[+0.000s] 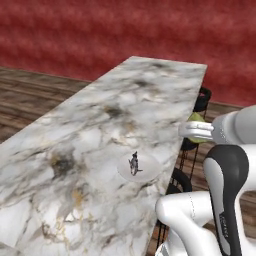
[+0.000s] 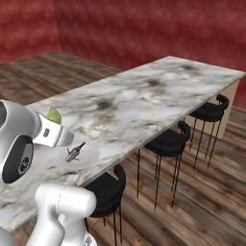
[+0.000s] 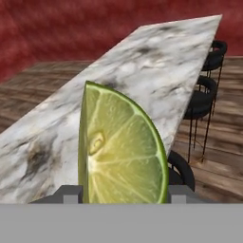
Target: Take the lemon wedge from the fridge and place it on the plate with fish on the dining counter.
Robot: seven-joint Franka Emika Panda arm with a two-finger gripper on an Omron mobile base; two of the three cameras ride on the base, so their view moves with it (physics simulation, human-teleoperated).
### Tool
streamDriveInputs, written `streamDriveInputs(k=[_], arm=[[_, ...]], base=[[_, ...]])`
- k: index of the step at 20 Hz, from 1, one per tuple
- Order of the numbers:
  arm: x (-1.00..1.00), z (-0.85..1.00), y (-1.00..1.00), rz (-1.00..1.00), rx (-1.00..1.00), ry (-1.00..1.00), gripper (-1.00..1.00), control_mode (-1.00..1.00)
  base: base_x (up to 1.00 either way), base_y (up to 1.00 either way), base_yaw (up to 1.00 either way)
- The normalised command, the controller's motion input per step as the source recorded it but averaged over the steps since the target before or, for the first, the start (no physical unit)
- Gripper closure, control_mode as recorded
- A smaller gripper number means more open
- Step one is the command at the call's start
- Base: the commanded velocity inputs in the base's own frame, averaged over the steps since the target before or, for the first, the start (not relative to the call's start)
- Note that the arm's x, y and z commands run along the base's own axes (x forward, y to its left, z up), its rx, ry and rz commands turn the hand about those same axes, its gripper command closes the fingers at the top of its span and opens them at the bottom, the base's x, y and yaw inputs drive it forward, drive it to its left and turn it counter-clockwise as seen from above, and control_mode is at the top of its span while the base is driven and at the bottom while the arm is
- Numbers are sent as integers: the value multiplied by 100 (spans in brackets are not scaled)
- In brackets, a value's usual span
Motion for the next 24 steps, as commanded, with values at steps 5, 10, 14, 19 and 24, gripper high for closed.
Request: streamDriveInputs(k=[5,10,14,19,24], arm=[[0,0,0,0,0,0,100,100],[31,-16,3,0,2,35,100,-100],[84,-36,8,0,3,57,100,-100],[38,-25,8,1,0,35,100,-100],[29,-69,4,6,0,14,100,-100]], base=[[94,52,-4],[10,5,0],[0,0,0],[0,0,0],[0,0,0]])
